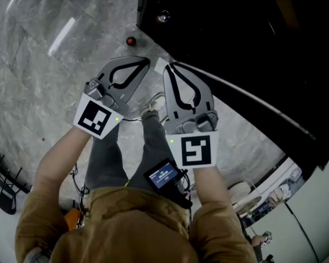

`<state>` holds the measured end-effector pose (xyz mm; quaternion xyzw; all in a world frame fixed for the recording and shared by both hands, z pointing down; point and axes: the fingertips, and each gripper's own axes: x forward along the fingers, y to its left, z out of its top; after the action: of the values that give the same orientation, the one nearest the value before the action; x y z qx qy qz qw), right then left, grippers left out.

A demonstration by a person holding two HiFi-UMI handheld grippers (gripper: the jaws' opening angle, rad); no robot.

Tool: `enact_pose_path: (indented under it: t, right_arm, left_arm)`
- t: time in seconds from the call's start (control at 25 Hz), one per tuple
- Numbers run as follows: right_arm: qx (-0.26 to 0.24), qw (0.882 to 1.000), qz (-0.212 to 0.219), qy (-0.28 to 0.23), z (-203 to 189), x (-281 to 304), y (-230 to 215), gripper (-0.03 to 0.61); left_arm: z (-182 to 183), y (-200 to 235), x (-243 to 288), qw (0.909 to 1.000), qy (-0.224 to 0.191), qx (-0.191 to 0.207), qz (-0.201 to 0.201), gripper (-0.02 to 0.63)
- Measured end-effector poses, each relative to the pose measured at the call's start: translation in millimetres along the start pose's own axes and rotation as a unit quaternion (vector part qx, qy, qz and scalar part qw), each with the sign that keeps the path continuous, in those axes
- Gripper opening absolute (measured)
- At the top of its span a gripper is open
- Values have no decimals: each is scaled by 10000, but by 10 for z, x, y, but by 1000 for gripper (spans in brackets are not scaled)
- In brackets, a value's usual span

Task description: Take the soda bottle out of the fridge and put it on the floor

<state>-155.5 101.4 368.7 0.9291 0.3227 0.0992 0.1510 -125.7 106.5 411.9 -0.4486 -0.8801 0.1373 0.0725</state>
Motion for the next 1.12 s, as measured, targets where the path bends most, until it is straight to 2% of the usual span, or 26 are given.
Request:
enact_pose_path:
  t: [0.28, 0.56, 0.6, 0.76, 1.0, 1.12]
  right_arm:
    - [183, 9989, -359, -226, 407, -376, -197, 3]
    - [339, 9952, -780, -476, 647, -664, -450, 3]
    - [363, 9945, -843, -511, 695, -705, -483, 3]
    - [440, 9914, -1077, -598, 917, -930, -575, 3]
    - [411, 9854, -1426, -833, 1302, -1298, -752, 3]
    - [322, 9841, -1504, -888, 1437, -1441, -804, 3]
  left_arm:
    - [594, -116, -27, 9998, -111, 149, -96, 2]
    - [999, -143, -117, 9995, -104, 311, -12, 2]
    - [1067, -128, -147, 9995, -137, 270, 37, 2]
    - [1415, -27, -340, 9967, -524, -378, 482, 2]
    - [1907, 194, -664, 9921, -783, -344, 914, 2]
    - [2125, 231, -806, 9910, -862, -266, 993, 2]
